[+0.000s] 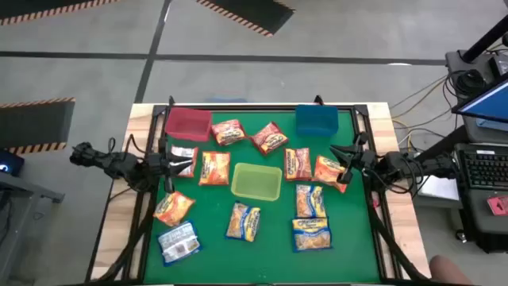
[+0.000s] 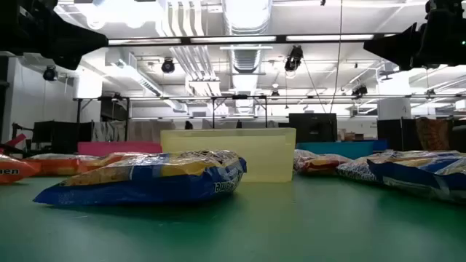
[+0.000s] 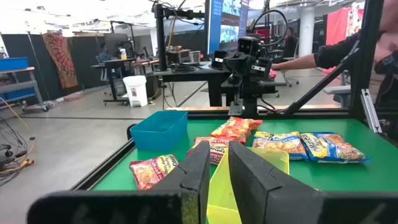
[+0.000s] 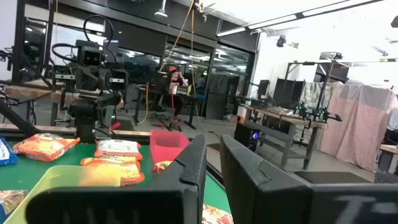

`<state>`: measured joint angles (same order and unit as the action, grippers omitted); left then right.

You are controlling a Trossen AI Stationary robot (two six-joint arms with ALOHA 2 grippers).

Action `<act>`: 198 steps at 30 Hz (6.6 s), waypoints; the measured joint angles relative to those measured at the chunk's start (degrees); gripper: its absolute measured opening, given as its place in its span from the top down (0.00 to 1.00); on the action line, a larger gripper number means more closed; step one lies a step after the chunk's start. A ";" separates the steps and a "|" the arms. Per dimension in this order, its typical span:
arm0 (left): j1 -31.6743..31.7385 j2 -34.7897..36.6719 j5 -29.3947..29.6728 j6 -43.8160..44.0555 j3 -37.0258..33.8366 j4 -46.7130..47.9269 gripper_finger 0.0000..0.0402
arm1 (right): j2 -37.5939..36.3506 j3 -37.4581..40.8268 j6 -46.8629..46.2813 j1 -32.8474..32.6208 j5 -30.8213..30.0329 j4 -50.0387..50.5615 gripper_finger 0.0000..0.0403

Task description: Sort Maruchan noodles

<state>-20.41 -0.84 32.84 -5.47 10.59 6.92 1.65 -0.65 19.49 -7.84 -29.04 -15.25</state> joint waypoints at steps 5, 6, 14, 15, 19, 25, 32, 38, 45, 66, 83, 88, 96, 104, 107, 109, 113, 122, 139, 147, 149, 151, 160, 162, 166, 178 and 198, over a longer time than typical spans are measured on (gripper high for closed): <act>0.00 0.00 0.00 0.00 0.00 -0.01 0.89 | 0.00 0.00 0.00 0.00 0.00 0.00 0.91; -0.01 0.01 0.01 0.02 -0.01 -0.01 0.89 | 0.01 0.00 0.00 -0.02 0.00 0.00 0.91; 0.00 0.01 0.01 0.00 0.00 -0.02 0.89 | 0.00 0.00 0.00 -0.01 0.00 0.00 0.91; 0.00 0.00 0.01 0.00 -0.02 0.00 0.89 | 0.00 -0.01 0.00 0.00 -0.01 -0.02 0.91; 0.00 0.02 0.00 0.00 0.00 -0.01 0.89 | 0.00 -0.02 0.00 0.00 0.00 0.00 0.91; 0.00 0.02 0.00 0.02 -0.02 -0.02 0.89 | 0.01 0.00 0.00 0.00 -0.01 -0.01 0.91; 0.00 0.00 0.01 0.01 -0.01 -0.01 0.89 | 0.00 -0.01 0.01 -0.01 -0.02 0.00 0.91; 0.00 0.02 0.01 0.00 -0.01 -0.02 0.89 | 0.00 -0.02 0.00 0.00 0.00 0.00 0.91; -0.02 0.02 0.00 0.02 -0.02 0.00 0.89 | 0.00 0.00 0.00 -0.02 -0.02 -0.02 0.91; 0.00 0.01 0.00 0.01 -0.01 -0.02 0.89 | 0.00 -0.02 0.00 -0.02 -0.01 -0.01 0.91; 0.00 0.00 0.01 0.02 0.00 0.00 0.89 | 0.00 -0.01 0.00 0.00 -0.01 -0.01 0.91; 0.00 0.02 0.02 0.01 0.00 -0.02 0.89 | 0.00 -0.01 0.00 -0.01 0.00 -0.01 0.91; 0.00 0.02 0.00 0.01 0.00 0.00 0.89 | 0.00 -0.02 0.00 -0.02 -0.02 0.00 0.91; 0.00 0.00 0.03 -1.53 0.00 -0.02 0.89 | 0.01 -0.01 0.01 0.00 -0.01 -0.01 0.91; 0.00 0.00 0.04 -1.53 0.00 -0.01 0.89 | 0.01 -0.02 0.00 -0.01 0.00 -0.02 0.91; 0.00 0.01 0.04 -1.53 0.00 -0.02 0.89 | 0.02 -0.02 0.00 0.00 0.00 -0.02 0.91; -0.01 0.00 -0.07 -0.88 0.00 -0.74 0.89 | 0.02 0.00 0.00 -0.02 -0.02 0.00 0.91; 0.05 0.02 -2.10 8.17 -0.01 -11.43 0.89 | 0.01 -0.01 -0.76 -0.01 0.36 -0.02 0.91; 0.05 -13.26 -8.35 7.87 -2.10 -43.61 0.89 | 0.02 -0.02 -26.48 0.00 0.05 -1.54 0.91; 0.17 -31.18 -7.85 4.88 1.37 -58.63 0.89 | 1.34 -0.70 -28.81 0.00 0.02 -9.01 0.91; 0.35 -35.12 -7.47 4.09 4.00 -58.63 0.89 | 3.07 -2.90 -28.50 0.00 -1.86 -8.65 0.91; 0.42 -38.90 -5.10 3.62 6.81 -58.26 0.89 | 5.34 -5.60 -27.71 0.02 -3.18 -7.88 0.91; 4.40 -50.78 3.56 -2.70 24.09 -32.36 0.89 | 22.61 -18.16 -29.41 0.00 -5.80 -2.42 0.91; 5.87 -53.06 3.56 -1.76 28.30 -24.24 0.89 | 26.12 -21.51 -32.43 0.00 -5.79 2.75 0.91; 9.02 -58.21 -0.78 -1.14 34.24 -12.72 0.89 | 32.39 -27.83 -39.75 0.00 -5.72 14.23 0.91; 16.61 -71.75 -18.73 -3.26 40.17 -7.81 0.89 | 42.81 -35.45 -61.72 0.00 1.34 39.62 0.91; 19.04 -73.50 -18.12 -7.57 43.23 -4.52 0.89 | 44.77 -35.34 -85.07 0.00 22.16 68.73 0.88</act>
<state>-1.37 -74.34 14.72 -13.04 53.82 2.39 46.42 -35.99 -65.58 -7.84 -6.87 53.49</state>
